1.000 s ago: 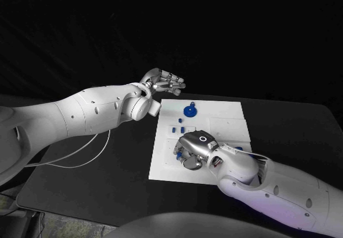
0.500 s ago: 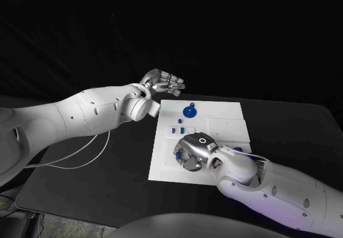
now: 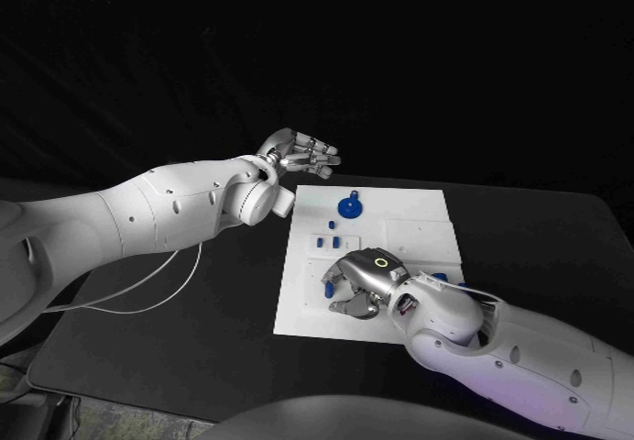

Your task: Assemble the parts on the task board

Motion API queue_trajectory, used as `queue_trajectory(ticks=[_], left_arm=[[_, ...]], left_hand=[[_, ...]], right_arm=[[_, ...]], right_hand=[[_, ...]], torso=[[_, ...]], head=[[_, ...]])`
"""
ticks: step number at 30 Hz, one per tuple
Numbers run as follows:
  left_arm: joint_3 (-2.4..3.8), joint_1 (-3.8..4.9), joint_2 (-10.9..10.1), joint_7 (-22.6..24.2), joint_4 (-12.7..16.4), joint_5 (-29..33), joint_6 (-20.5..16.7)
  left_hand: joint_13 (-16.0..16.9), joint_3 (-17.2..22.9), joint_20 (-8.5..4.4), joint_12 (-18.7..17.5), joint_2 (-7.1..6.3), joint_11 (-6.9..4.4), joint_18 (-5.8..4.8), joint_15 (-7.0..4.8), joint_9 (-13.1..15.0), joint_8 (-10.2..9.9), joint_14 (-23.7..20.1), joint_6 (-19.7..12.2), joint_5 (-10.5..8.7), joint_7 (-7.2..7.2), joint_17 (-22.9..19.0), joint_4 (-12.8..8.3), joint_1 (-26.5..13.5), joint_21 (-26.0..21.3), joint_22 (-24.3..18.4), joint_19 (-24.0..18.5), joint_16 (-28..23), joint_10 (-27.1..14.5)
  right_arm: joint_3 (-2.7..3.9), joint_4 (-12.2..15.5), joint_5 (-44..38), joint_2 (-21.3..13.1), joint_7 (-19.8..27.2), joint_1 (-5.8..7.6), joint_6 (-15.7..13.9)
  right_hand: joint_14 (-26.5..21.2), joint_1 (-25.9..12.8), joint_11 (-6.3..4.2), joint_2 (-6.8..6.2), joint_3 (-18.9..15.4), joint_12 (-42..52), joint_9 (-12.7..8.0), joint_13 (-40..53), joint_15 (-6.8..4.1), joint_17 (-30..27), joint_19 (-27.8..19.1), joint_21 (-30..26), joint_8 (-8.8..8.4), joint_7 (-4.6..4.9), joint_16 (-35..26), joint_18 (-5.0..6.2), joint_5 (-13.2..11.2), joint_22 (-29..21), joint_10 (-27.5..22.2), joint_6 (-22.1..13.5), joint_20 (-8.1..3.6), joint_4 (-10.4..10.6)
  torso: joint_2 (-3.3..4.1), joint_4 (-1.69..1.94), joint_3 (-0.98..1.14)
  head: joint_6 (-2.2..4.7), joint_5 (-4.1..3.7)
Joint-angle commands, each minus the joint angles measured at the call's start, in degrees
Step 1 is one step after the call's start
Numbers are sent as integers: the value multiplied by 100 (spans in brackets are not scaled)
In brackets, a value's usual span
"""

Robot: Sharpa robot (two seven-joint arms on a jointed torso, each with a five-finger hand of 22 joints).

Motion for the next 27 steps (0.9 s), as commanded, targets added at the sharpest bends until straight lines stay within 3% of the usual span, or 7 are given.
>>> queue_trajectory(ticks=[1, 7, 11, 14, 20, 25, 27], left_arm=[[6, 7, 1, 34, 16, 31, 55], [6, 7, -4, 34, 15, 31, 54], [6, 7, -5, 33, 15, 31, 56], [6, 7, -7, 33, 15, 31, 56], [6, 7, -22, 33, 4, 31, 58], [5, 7, -35, 35, -9, 31, 55], [5, 7, -39, 37, -12, 31, 56]], left_hand=[[-3, 6, 1, -12, 41, -11, -28, -3, -1, -6, -34, -11, -33, 23, 5, 2, -16, 6, 8, -29, -15, -44], [-3, 6, 1, -12, 41, -11, -28, -3, -1, -6, -34, -11, -33, 23, 5, 2, -16, 6, 8, -29, -15, -44], [-3, 6, 1, -12, 41, -11, -28, -3, -1, -6, -34, -11, -33, 23, 5, 2, -16, 6, 8, -29, -15, -44], [-3, 6, 1, -12, 41, -11, -28, -3, -1, -6, -34, -11, -33, 23, 5, 2, -16, 6, 8, -29, -15, -44], [-3, 6, 1, -12, 41, -11, -28, -3, -1, -6, -34, -11, -33, 23, 5, 2, -16, 6, 8, -29, -15, -44], [-3, 5, 1, -12, 41, -11, -27, -4, -1, -6, -33, -13, -35, 24, 3, -10, -8, 8, 20, -32, -14, -46], [-3, 5, 1, -12, 41, -11, -27, -4, -1, -6, -33, -13, -35, 24, 3, -10, -8, 8, 20, -32, -14, -46]], right_arm=[[6, 91, 146, -68, 99, -2, -385], [105, 265, 314, -201, 163, 0, -616], [261, 378, 525, -297, 229, 0, -703], [421, 446, 715, -385, 283, 0, -742], [870, 573, 1409, -675, 365, 3, -652], [1204, 597, 2189, -931, 402, 9, -466], [1311, 588, 2426, -1028, 394, 12, -356]], right_hand=[[-7, 57, 3, 0, -49, 24, -7, -7, 51, -25, 224, -16, -21, -27, 28, 197, -21, -21, -39, -33, 49, 7], [-8, 75, -2, -11, -102, 24, 0, -5, 51, -58, 223, 56, -11, -16, 52, 220, -28, -93, -5, -54, 50, 45], [11, 53, -34, 17, -113, 46, -4, -8, 31, -61, 233, 118, -17, -12, 69, 204, 12, -98, 69, -81, 39, 54], [37, 26, -69, 63, -114, 51, -4, -9, 3, -61, 238, 247, -16, 16, 87, 147, 60, -75, 187, -82, 12, 42], [56, -117, -143, 143, -172, -24, -4, -12, -48, -48, 239, 470, -16, 140, 105, 43, 245, -56, 522, -65, -47, 49], [74, -209, -224, 248, -45, -41, -1, 2, -99, -17, 251, 719, -14, 274, 156, -6, 491, 44, 1034, 20, -95, 137], [77, -212, -327, 300, 30, 17, 11, 34, -152, -4, 255, 798, -1, 226, 173, -29, 578, 81, 1337, 129, -127, 151]], torso=[[1, -4, 3], [-2, -3, 1], [1, -1, 3], [1, 1, 2], [-1, -5, -1], [-8, -9, -3], [-7, -10, -1]], head=[[3, -2], [18, -19], [26, -30], [32, -41], [64, -61], [146, -113], [207, -155]])
